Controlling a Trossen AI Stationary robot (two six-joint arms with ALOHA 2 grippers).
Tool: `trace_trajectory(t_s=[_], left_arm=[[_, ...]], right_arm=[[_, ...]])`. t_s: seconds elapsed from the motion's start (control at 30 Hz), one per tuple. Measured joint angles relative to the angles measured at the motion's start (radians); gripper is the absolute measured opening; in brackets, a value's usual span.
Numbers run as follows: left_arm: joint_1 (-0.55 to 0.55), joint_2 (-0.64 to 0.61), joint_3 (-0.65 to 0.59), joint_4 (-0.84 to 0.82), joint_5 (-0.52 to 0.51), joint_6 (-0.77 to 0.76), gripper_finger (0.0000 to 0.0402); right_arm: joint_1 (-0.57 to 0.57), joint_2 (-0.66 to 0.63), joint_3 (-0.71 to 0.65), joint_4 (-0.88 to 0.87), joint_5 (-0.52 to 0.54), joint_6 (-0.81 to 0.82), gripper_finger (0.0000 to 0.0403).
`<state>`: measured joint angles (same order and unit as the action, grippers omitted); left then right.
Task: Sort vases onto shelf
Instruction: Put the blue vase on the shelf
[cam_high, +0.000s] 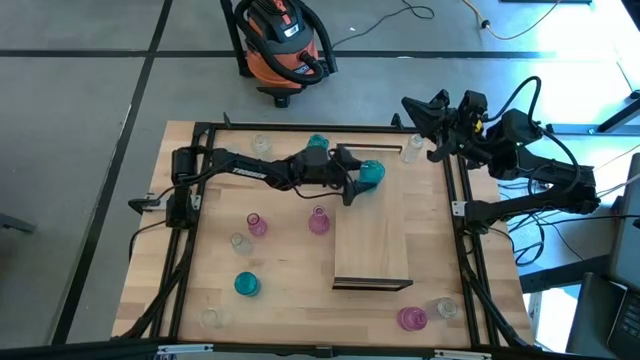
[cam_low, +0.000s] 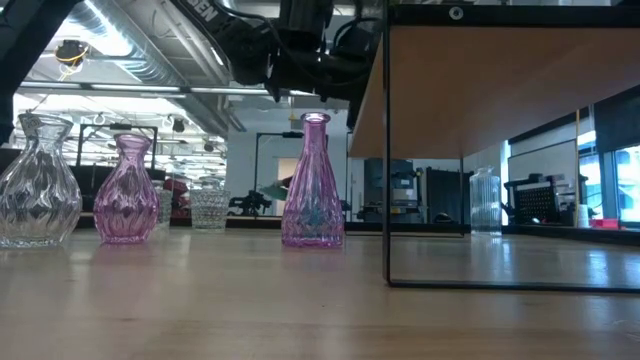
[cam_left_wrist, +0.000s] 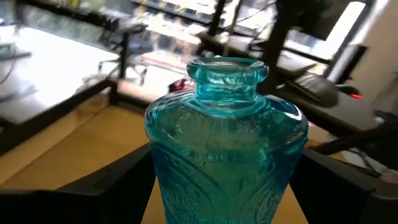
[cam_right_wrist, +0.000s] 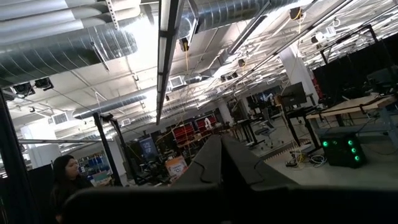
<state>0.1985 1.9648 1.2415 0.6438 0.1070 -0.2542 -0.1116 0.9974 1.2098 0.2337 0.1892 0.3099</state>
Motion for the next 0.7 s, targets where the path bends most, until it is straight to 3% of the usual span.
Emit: trace_trajectory(t_s=[0.33,0.7], left_arm=[[-0.018,0.000,0.000,0.032,-0.034,0.131,0.0328],[-0.019,0.000,0.000,0.020,-0.050,0.132,0.0328]], right_arm=[[0.000,0.000,0.000,-0.016,0.000,-0.003,0.0001],[0.000,0.010,0.000,-0.300,0.027,-0.003,0.0001]])
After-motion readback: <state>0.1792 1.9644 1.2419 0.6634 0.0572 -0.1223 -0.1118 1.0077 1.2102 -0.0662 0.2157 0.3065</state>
